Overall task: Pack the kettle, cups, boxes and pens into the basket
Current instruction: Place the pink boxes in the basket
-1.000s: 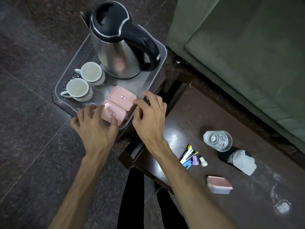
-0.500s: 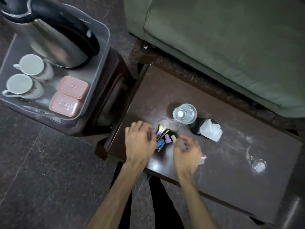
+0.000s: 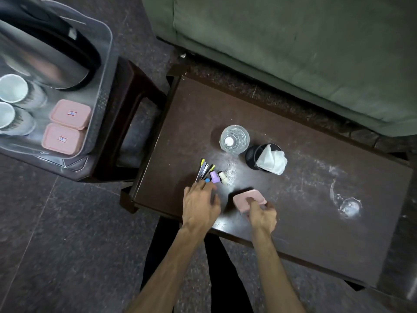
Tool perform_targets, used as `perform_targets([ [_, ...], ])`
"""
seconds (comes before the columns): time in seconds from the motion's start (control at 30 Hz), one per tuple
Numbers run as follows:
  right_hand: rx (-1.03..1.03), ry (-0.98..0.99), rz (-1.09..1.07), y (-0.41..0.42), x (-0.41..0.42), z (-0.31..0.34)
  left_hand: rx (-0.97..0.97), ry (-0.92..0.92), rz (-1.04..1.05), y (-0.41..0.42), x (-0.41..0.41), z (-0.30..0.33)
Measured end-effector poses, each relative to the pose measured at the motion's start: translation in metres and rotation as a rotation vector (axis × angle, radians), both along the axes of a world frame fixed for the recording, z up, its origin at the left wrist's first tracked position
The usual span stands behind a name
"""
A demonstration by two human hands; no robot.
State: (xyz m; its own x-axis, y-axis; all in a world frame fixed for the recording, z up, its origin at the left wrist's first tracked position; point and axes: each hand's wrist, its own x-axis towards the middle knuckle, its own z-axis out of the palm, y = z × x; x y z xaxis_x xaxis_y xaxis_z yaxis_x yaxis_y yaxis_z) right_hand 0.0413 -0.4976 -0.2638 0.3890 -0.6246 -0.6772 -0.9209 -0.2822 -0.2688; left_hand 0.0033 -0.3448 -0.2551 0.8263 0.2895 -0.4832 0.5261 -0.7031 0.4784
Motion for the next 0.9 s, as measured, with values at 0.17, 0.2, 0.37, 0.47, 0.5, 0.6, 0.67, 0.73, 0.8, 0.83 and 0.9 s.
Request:
perform_targets([
  [0.17, 0.277, -0.129, -0.034, 0.041, 0.008, 0.020, -0.039, -0.126, 0.185, 0.021, -0.001, 0.020],
  [0.2, 0.350, -0.159, -0.042, 0.056, 0.012, 0.025, -0.042, -0.153, 0.212, 0.030, 0.000, 0.024],
  [0.37, 0.576, -0.257, 0.158, 0.139, 0.043, 0.059, -0.067, -0.350, 0.440, 0.095, 0.006, 0.052],
  [0.47, 0.733, -0.321, 0.277, 0.201, 0.061, 0.079, -0.085, -0.477, 0.618, 0.146, 0.011, 0.073],
  [0.5, 0.767, -0.339, 0.324, 0.224, 0.066, 0.085, -0.100, -0.508, 0.674, 0.164, 0.014, 0.079],
  [0.6, 0.800, -0.362, 0.524, 0.292, 0.077, 0.094, -0.079, -0.591, 0.861, 0.217, 0.020, 0.095],
  [0.67, 0.777, -0.395, 0.682, 0.337, 0.081, 0.099, -0.017, -0.637, 0.962, 0.255, 0.019, 0.099],
  [0.73, 0.731, -0.446, 0.840, 0.379, 0.081, 0.103, 0.053, -0.649, 0.997, 0.289, 0.014, 0.098],
  [0.8, 0.671, -0.471, 0.971, 0.418, 0.079, 0.104, 0.087, -0.655, 1.028, 0.318, 0.008, 0.093],
  [0.83, 0.640, -0.473, 1.034, 0.434, 0.079, 0.103, 0.100, -0.654, 1.048, 0.330, 0.006, 0.089],
  [0.9, 0.551, -0.468, 1.177, 0.461, 0.078, 0.097, 0.112, -0.617, 1.091, 0.349, 0.003, 0.081],
])
